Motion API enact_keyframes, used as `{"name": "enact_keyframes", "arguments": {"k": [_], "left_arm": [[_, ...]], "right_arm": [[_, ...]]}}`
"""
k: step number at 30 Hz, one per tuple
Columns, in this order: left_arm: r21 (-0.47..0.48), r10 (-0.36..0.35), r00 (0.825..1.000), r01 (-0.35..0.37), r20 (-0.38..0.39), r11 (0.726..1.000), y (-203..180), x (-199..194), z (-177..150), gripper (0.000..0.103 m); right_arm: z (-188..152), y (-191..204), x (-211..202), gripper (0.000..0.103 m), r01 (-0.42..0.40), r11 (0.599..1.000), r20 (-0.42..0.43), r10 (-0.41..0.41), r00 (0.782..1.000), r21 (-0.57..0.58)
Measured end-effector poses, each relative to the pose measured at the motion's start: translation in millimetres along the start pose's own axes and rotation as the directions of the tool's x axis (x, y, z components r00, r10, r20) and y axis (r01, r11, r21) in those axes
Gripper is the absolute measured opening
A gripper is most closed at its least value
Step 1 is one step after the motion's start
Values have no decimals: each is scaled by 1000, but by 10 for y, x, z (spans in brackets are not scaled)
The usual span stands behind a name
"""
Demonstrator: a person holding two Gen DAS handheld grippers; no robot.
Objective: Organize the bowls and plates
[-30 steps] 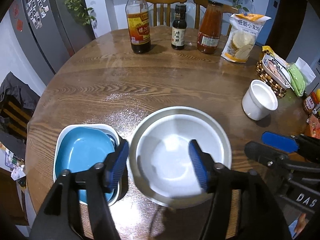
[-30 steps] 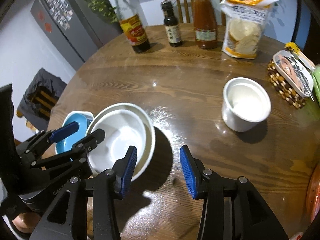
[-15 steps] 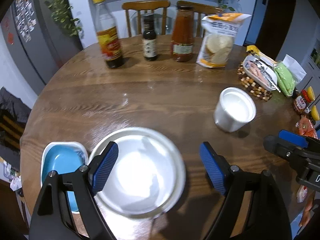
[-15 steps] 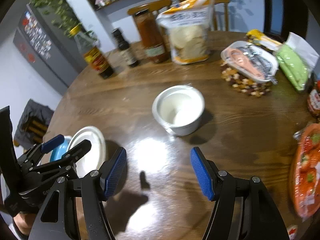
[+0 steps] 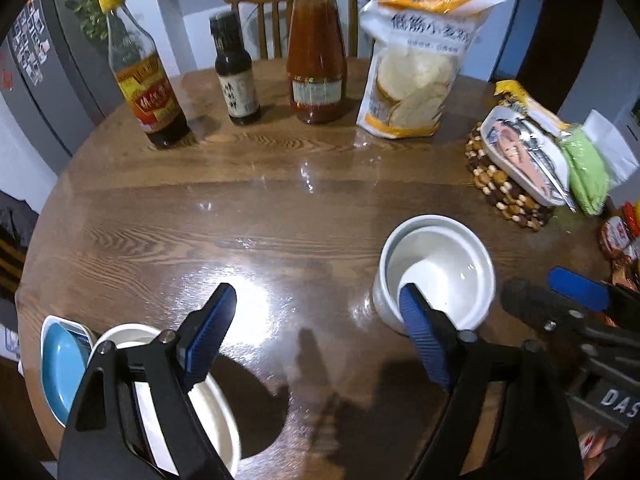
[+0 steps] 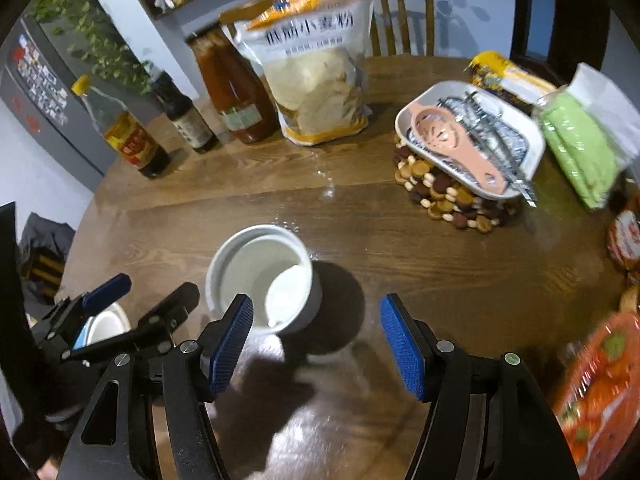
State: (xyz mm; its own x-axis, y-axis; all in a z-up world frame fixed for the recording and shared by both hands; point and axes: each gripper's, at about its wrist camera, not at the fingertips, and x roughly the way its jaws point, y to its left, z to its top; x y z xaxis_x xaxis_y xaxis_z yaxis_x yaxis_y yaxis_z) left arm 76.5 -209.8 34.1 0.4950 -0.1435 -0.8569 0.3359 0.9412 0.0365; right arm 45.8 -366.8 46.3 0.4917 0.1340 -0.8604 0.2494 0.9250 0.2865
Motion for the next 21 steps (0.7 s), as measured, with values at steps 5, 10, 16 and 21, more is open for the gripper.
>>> {"name": "enact_keyframes", "arguments": {"k": [5, 10, 16, 21], "left_arm": [[-55, -25, 998, 22, -51, 998, 42, 225, 70, 79], [-26, -37, 997, 36, -61, 999, -42, 299, 119, 70], [25, -69, 989, 73, -132, 997, -240, 495, 103, 36], [29, -74, 988, 78, -133, 997, -278, 549, 96, 28]], "right_arm": [[115, -114, 280, 67, -23, 1000, -51, 24, 998, 8], [144, -148, 393, 57, -32, 999, -81, 30, 996, -27], [145, -132, 453, 42, -59, 996, -101, 52, 993, -63], [153, -84, 454, 24, -106, 992, -95, 99, 991, -72]]}}
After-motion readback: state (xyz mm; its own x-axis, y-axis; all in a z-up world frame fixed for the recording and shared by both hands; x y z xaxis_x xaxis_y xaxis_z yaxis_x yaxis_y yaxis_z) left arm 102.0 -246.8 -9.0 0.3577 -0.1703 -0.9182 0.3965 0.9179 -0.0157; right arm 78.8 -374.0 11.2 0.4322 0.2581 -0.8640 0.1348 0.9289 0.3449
